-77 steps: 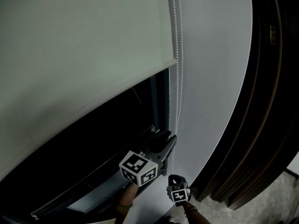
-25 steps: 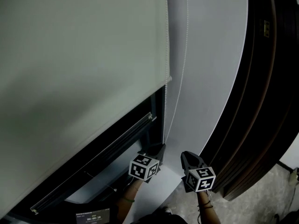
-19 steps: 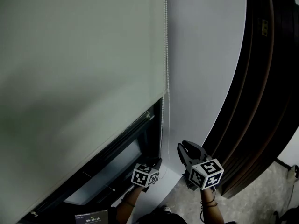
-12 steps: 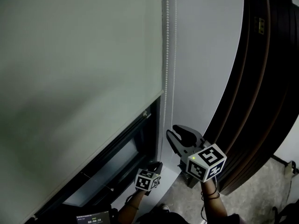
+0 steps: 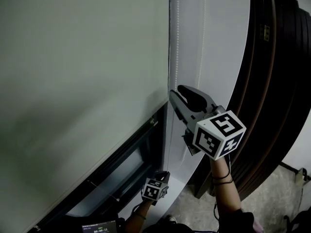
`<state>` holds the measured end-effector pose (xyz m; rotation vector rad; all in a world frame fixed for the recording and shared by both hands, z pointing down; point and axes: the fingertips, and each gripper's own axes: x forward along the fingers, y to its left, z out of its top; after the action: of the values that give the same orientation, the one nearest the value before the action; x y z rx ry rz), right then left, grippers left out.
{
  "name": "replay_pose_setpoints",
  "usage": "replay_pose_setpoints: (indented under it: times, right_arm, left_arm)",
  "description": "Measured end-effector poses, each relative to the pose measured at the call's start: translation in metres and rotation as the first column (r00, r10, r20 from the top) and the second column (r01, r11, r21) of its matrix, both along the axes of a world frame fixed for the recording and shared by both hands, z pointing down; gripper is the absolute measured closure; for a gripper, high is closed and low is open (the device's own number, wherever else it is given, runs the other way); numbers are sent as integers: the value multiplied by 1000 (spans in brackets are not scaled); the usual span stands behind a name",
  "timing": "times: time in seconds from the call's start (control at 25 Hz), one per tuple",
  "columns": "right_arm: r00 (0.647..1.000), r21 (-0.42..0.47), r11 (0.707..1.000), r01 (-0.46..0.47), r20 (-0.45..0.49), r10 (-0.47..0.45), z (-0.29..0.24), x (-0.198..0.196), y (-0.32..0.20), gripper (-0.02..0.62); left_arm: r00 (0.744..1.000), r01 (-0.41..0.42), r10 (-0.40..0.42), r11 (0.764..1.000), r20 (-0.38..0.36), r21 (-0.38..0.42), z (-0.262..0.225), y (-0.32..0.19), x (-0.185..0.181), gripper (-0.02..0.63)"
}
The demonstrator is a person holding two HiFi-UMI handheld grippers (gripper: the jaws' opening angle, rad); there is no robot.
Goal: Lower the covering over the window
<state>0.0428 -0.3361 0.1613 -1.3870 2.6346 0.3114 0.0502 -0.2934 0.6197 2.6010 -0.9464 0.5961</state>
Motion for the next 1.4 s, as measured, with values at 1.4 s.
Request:
replay_pose_setpoints:
  times: [1.4]
  right_arm:
    - [988, -165, 974, -154, 4, 157, 116, 23, -22, 580]
  left_arm:
    - [919, 27, 85, 961, -386, 276, -165, 4, -27, 569]
